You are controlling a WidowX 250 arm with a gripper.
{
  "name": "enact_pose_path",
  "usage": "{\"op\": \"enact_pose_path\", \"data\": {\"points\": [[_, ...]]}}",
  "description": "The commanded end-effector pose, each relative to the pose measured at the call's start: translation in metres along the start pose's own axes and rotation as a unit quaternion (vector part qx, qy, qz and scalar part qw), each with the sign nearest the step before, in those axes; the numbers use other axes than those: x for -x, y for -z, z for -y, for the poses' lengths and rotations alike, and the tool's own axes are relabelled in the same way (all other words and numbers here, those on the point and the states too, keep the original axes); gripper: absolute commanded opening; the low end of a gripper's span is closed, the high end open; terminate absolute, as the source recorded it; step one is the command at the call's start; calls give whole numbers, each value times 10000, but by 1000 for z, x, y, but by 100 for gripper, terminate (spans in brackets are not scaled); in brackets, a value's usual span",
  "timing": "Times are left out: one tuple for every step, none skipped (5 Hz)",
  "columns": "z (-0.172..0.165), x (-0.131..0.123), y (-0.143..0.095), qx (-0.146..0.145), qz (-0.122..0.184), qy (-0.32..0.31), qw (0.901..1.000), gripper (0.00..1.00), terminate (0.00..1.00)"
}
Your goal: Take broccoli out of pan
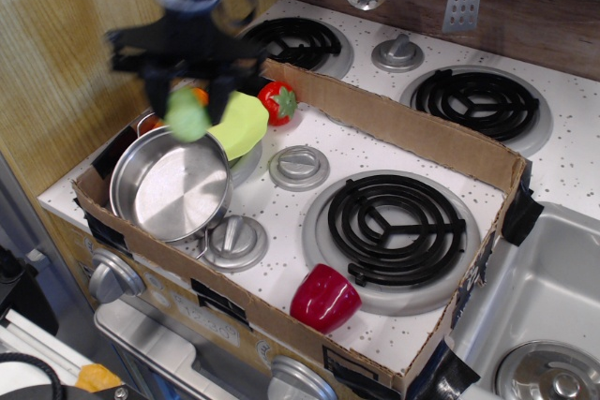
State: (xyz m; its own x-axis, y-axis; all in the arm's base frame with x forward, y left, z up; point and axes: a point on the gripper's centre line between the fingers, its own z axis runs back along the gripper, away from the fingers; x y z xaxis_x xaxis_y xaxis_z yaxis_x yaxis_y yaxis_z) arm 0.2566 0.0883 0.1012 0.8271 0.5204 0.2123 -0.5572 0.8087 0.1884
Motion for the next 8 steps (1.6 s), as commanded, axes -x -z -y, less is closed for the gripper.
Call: {"op": "enact_pose_path", "data": {"points": [[63, -24, -31, -113, 120, 18, 9999, 0, 0], [89, -31, -24, 6, 275, -151, 9995, 0, 0], [102, -39, -18, -27, 360, -21, 9993, 0, 0], [110, -42, -4, 67, 437, -27, 9990, 0, 0], [115, -46, 19, 396, 490, 43, 9980, 0, 0], [119, -45, 34, 627, 434, 53, 9971, 0, 0], [119, -46, 44, 970, 433, 97, 9943, 100, 0], [115, -46, 39, 925, 435, 117, 9947, 100, 0]]}}
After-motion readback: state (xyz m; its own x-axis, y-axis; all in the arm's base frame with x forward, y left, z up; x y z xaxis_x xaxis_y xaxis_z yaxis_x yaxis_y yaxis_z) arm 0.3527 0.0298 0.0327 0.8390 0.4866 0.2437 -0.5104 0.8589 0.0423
